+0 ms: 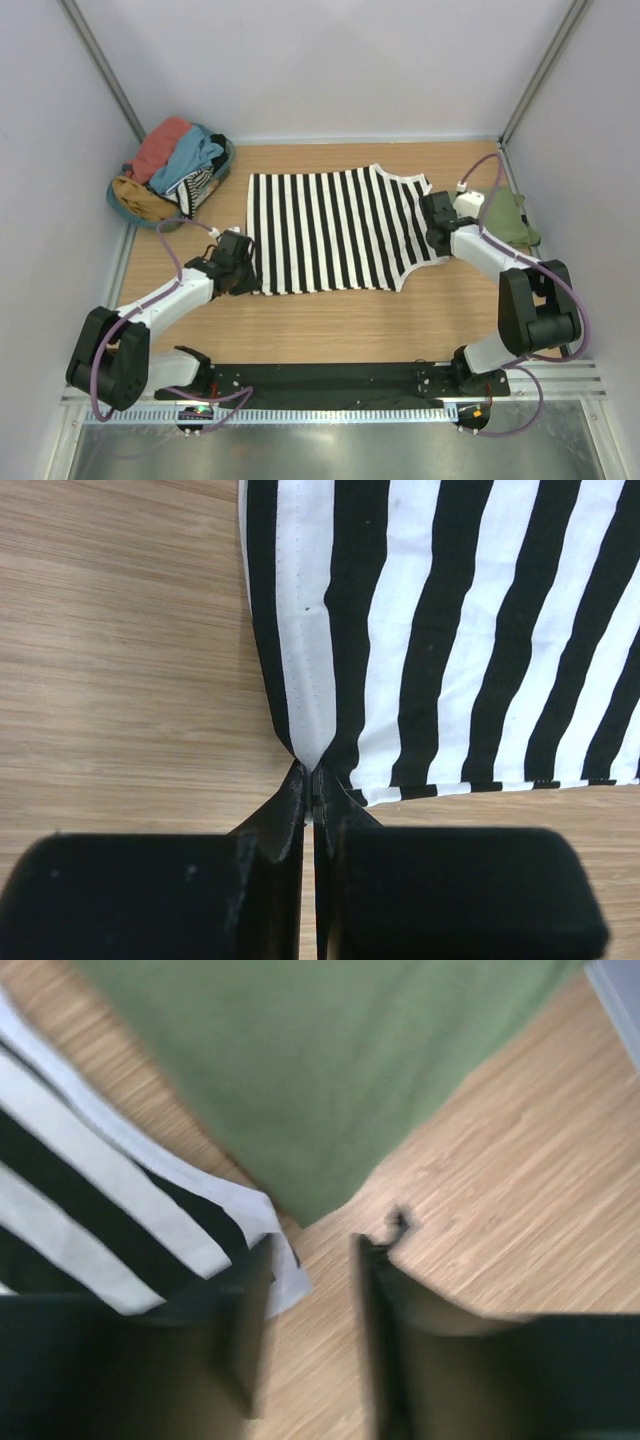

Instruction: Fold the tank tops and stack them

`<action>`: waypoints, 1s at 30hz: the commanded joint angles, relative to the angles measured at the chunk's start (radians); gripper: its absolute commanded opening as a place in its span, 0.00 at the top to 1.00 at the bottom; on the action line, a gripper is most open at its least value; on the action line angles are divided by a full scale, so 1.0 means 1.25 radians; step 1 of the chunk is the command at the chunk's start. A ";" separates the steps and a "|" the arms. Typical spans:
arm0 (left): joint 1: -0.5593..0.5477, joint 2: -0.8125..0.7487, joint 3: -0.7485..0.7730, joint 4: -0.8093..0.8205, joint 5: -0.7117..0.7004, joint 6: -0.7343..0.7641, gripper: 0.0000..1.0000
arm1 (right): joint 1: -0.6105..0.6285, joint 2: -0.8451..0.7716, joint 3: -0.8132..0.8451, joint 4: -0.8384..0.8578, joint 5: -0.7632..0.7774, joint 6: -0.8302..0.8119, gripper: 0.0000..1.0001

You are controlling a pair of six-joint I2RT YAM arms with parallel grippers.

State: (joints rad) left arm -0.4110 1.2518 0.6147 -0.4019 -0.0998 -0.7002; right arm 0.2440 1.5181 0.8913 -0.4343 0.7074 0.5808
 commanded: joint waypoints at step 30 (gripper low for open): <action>0.004 -0.025 -0.016 -0.021 -0.017 -0.044 0.59 | 0.130 -0.250 -0.237 0.086 -0.534 0.079 0.43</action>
State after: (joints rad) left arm -0.4103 1.2644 0.5934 -0.4007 -0.0715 -0.7269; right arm 0.3817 1.2057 0.6029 -0.3450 0.0311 0.6449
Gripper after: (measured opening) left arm 0.365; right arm 0.569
